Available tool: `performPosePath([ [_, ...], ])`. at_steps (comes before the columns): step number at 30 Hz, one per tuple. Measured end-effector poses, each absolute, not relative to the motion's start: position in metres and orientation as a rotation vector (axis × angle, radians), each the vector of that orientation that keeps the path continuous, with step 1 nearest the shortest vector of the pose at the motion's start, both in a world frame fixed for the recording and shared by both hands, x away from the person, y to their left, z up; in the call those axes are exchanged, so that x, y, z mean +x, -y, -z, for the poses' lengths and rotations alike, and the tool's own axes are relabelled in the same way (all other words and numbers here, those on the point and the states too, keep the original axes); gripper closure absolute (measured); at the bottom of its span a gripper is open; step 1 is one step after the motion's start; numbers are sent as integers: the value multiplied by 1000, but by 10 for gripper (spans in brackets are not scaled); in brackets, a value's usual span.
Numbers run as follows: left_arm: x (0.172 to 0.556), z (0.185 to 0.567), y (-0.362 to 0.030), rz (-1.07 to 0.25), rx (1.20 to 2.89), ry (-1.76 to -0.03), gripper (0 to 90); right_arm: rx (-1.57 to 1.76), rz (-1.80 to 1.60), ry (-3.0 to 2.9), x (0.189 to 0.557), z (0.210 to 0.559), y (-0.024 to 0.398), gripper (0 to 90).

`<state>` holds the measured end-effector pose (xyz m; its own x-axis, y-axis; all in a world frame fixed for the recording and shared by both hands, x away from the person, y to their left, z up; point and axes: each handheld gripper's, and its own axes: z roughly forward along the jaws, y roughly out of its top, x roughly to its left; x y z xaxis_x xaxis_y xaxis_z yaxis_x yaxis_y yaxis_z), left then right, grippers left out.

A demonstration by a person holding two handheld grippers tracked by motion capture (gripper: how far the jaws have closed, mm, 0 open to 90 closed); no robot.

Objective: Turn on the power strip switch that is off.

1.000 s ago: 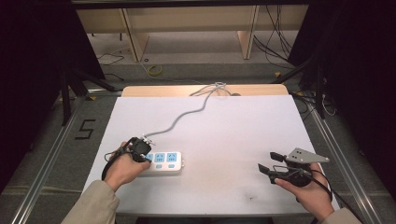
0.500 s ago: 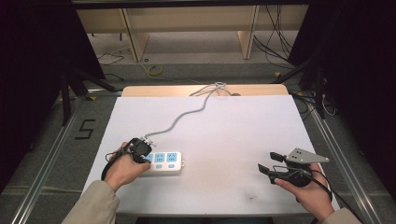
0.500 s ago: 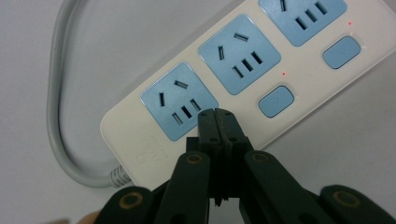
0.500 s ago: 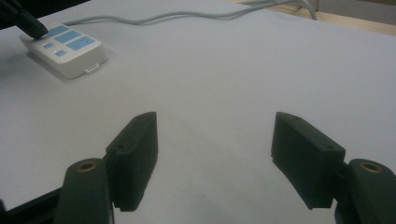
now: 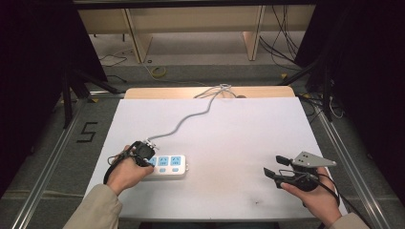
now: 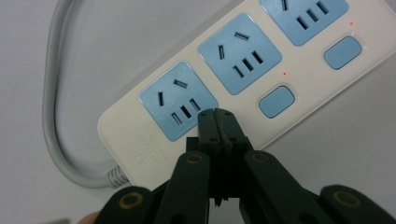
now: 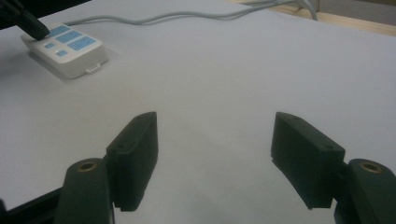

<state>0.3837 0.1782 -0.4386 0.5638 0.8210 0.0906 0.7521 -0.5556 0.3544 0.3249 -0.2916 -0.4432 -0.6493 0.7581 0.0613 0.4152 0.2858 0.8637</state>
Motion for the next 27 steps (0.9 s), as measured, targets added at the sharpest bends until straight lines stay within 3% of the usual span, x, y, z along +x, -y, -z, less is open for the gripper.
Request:
performPosePath([
  [27,382,439,-183,-348,2497,-1284,898,1063,-1309,-2200,325,443,292,324],
])
